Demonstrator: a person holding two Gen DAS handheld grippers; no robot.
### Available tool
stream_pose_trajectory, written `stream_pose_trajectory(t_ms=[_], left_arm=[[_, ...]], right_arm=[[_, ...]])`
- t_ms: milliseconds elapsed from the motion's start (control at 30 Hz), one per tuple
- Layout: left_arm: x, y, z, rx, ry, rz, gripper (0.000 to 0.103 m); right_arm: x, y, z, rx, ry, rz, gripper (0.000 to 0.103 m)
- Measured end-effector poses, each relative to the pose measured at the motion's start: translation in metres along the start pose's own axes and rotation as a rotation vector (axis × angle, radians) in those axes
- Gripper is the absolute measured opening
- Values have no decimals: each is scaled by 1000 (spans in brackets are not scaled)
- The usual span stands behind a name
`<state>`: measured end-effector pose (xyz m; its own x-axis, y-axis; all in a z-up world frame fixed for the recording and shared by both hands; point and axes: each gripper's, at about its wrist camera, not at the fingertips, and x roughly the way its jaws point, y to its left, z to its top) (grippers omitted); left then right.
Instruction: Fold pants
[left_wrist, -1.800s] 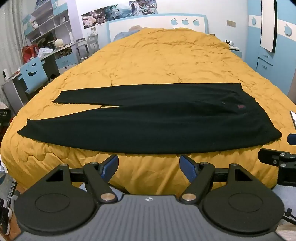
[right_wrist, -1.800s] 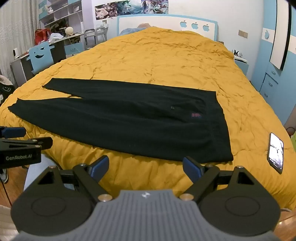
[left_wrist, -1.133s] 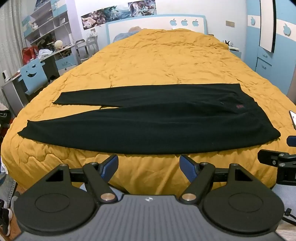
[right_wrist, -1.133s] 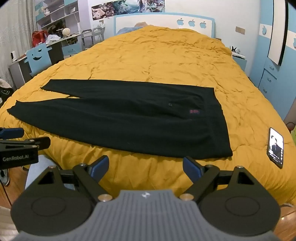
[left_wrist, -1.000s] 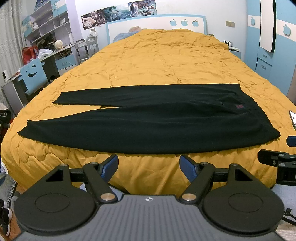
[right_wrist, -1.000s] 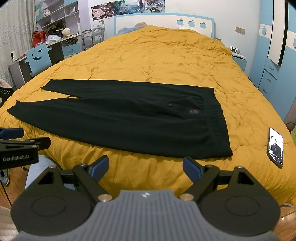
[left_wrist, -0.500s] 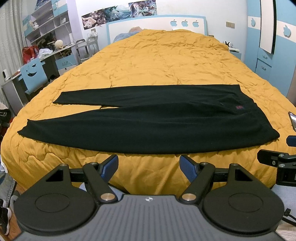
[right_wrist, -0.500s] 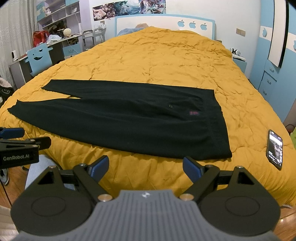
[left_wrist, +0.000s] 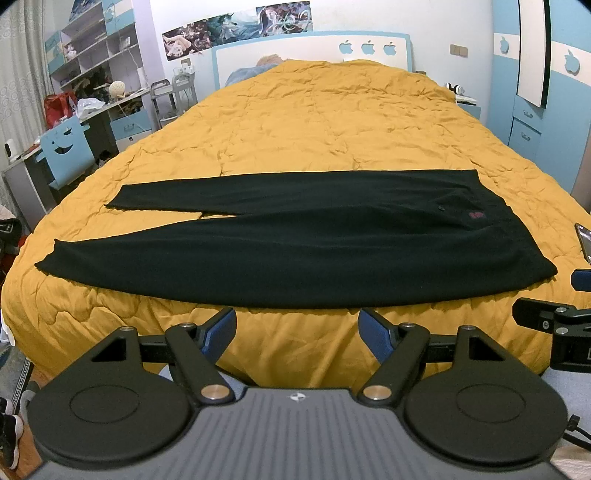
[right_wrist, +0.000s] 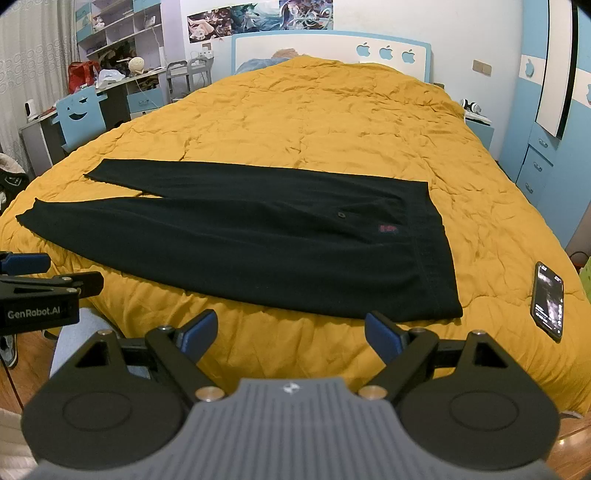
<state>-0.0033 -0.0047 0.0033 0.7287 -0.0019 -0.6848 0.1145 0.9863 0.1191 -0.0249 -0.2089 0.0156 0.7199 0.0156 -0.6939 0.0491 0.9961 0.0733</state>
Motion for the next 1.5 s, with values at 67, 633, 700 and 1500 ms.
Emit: stream_pose_trajectory(t_ms=[67,633,700,1500], left_arm=[[0,0,0,0,0,0,88],[-1,0,0,-2,1,-1,88],[-1,0,0,-2,1,-2,88],[4,5,3,-19,9,-27,88]], right_arm=[[0,0,0,0,0,0,83],[0,0,0,1,-1,-1,83],[0,0,0,1,-1,-2,83],[1,2,1,-13,-2,14,83]])
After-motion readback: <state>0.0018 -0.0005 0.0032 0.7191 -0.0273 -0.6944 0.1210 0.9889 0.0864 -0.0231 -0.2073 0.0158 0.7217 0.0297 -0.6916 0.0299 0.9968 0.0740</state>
